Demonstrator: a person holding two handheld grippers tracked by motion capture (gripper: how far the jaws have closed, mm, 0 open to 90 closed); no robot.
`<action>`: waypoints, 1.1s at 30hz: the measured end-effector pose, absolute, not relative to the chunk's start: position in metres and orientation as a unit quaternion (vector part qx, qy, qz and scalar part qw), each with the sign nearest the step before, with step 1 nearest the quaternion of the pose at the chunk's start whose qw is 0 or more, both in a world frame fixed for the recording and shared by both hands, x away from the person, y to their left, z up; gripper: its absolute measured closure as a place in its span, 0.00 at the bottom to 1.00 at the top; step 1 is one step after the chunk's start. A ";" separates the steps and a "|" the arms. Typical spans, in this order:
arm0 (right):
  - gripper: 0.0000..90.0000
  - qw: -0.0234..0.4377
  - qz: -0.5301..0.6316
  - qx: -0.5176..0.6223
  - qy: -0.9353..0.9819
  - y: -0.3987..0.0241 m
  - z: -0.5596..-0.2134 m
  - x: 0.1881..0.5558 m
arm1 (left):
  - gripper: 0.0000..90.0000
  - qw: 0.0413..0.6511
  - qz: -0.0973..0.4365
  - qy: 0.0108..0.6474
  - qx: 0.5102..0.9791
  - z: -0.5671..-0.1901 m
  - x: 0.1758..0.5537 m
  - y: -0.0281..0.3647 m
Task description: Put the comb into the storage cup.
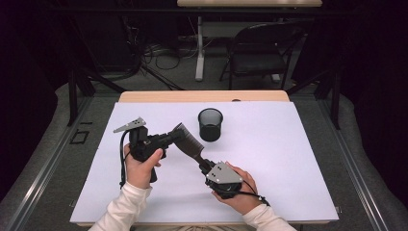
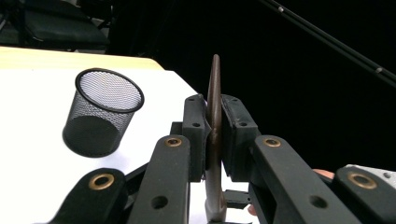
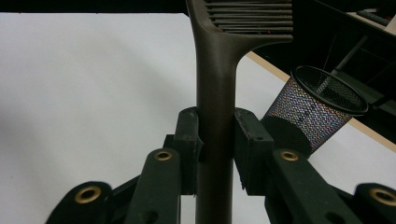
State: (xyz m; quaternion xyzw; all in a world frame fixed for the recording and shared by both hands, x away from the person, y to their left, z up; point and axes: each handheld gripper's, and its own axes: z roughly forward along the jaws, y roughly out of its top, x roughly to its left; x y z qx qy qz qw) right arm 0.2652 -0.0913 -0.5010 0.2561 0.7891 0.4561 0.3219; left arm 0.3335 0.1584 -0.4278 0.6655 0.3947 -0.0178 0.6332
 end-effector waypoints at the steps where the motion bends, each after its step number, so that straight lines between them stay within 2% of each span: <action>1: 0.81 0.322 0.456 0.256 0.789 -0.091 -0.501 0.265 | 0.91 0.634 -0.020 0.395 0.665 -0.428 0.334 0.159; 33: 0.81 0.308 0.459 0.261 0.792 -0.091 -0.503 0.267 | 0.94 0.634 -0.038 0.396 0.663 -0.429 0.334 0.159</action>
